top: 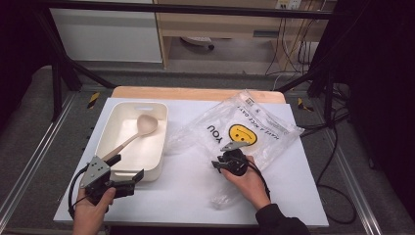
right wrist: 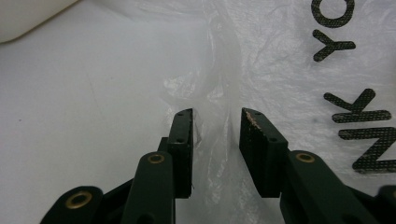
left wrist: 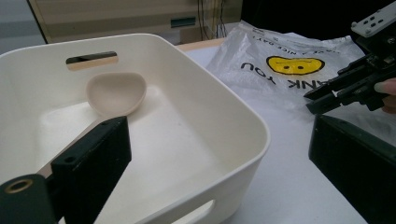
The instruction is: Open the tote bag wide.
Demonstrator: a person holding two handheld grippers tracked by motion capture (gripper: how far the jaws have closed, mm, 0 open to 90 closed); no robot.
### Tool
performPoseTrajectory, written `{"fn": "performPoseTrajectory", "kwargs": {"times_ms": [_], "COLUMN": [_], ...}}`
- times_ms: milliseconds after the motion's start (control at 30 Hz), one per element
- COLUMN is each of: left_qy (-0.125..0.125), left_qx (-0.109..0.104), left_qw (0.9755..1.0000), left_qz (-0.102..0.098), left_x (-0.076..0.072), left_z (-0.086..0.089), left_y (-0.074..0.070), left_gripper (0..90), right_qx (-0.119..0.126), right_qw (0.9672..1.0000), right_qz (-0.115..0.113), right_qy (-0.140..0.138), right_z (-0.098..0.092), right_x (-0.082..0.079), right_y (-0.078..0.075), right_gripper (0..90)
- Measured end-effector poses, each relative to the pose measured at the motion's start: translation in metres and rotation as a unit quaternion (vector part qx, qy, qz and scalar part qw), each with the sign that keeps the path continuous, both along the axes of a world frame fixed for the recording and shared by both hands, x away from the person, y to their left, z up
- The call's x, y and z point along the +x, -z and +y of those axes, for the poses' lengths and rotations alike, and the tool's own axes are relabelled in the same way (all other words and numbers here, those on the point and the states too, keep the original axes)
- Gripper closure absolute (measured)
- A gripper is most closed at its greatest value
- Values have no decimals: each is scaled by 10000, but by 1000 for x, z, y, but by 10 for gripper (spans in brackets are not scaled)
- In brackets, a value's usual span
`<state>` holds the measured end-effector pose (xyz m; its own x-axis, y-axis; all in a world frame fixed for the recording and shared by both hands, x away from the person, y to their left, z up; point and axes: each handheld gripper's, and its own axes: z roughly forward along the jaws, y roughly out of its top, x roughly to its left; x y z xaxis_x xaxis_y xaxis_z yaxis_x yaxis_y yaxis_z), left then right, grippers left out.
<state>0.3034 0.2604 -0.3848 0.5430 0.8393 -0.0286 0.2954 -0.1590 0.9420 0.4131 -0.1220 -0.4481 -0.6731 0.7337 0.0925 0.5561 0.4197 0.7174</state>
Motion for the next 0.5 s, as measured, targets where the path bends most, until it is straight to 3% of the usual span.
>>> {"fn": "performPoseTrajectory", "kwargs": {"times_ms": [133, 167, 267, 500], "left_qy": [-1, 6, 12, 10], "left_qx": [6, 27, 35, 32], "left_qw": [10000, 10000, 10000, 10000], "left_qz": [0, 4, 6, 6], "left_x": [0, 0, 0, 0], "left_z": [0, 0, 0, 0], "left_y": [0, 0, 0, 0], "left_gripper": [56, 56, 56, 56], "right_qx": [25, 37, 17, 139], "right_qw": [10000, 10000, 10000, 9999], "right_qz": [16, 27, -18, 37], "right_qy": [-40, -61, -61, -93], "right_z": [1, 1, -1, -1], "right_x": [0, -1, 0, 0], "right_y": [0, -1, -1, -1], "right_gripper": [713, 800, 876, 900]}}
